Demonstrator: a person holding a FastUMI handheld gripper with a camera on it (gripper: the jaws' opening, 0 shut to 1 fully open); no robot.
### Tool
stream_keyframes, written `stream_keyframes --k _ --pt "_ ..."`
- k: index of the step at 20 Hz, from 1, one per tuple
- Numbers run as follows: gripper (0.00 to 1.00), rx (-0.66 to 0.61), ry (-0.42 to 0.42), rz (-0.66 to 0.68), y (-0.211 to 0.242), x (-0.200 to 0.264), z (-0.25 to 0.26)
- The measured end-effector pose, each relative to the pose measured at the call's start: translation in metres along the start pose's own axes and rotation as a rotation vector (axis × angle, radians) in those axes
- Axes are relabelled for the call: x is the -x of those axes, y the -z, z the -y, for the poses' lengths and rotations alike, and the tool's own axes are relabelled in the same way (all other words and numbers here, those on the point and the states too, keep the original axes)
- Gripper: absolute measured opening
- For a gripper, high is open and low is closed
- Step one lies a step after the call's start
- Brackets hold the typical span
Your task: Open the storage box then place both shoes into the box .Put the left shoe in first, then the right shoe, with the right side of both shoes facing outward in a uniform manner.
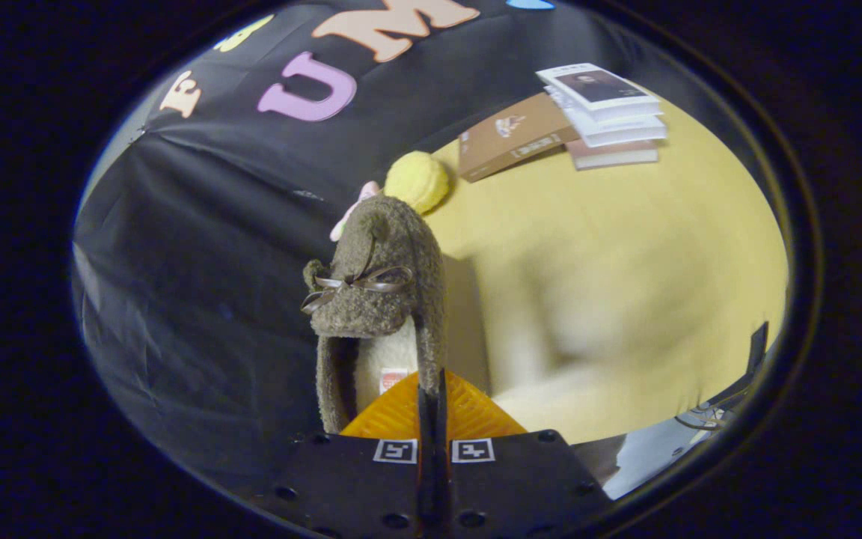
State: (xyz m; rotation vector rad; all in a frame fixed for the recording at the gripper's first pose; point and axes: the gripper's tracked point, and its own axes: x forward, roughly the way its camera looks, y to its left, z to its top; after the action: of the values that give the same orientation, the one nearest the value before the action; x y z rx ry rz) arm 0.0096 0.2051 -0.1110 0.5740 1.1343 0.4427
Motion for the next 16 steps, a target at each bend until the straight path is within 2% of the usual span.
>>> stream_keyframes --k 2,4,10,16 --pt "0.03 0.010 -0.043 -0.014 0.006 -0.017 -0.032" --pt "0.03 0.018 -0.038 -0.030 0.011 -0.041 -0.047" --pt "0.03 0.087 0.179 -0.018 0.027 -0.104 -0.030" --pt "0.03 0.139 0.322 0.044 0.039 -0.137 -0.016"
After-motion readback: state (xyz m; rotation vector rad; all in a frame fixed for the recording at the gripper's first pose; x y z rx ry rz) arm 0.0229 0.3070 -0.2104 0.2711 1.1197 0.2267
